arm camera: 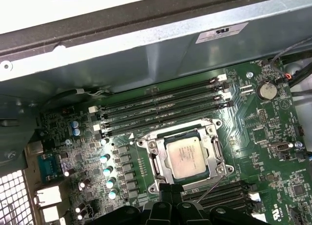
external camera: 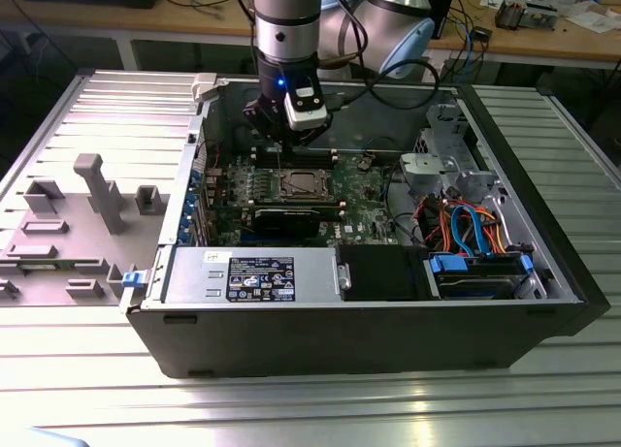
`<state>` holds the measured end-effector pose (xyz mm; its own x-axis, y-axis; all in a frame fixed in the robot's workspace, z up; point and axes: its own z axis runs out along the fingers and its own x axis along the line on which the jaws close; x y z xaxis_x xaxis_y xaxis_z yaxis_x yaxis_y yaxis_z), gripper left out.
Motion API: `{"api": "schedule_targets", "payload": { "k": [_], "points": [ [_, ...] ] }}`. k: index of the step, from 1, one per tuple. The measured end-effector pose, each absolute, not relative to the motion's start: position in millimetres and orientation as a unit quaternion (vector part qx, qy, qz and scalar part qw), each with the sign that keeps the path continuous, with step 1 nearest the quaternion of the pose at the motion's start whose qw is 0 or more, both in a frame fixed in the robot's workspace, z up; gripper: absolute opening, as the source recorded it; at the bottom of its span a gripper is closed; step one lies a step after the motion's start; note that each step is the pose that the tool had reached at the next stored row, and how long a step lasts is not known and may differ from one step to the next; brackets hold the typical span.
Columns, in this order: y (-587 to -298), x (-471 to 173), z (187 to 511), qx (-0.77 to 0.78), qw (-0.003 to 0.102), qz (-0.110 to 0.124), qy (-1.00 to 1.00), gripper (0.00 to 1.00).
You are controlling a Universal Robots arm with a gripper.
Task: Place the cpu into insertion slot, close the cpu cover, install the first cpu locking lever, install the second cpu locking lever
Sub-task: 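Install the first cpu locking lever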
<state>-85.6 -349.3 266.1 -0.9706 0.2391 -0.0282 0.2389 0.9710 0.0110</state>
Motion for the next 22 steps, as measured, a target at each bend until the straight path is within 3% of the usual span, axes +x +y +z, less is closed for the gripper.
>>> {"api": "schedule_targets", "payload": {
  "k": [22],
  "points": [
    [-349.4,-91.6,266.1,0.08,0.014,0.005,0.997,0.11]
  ]
}}
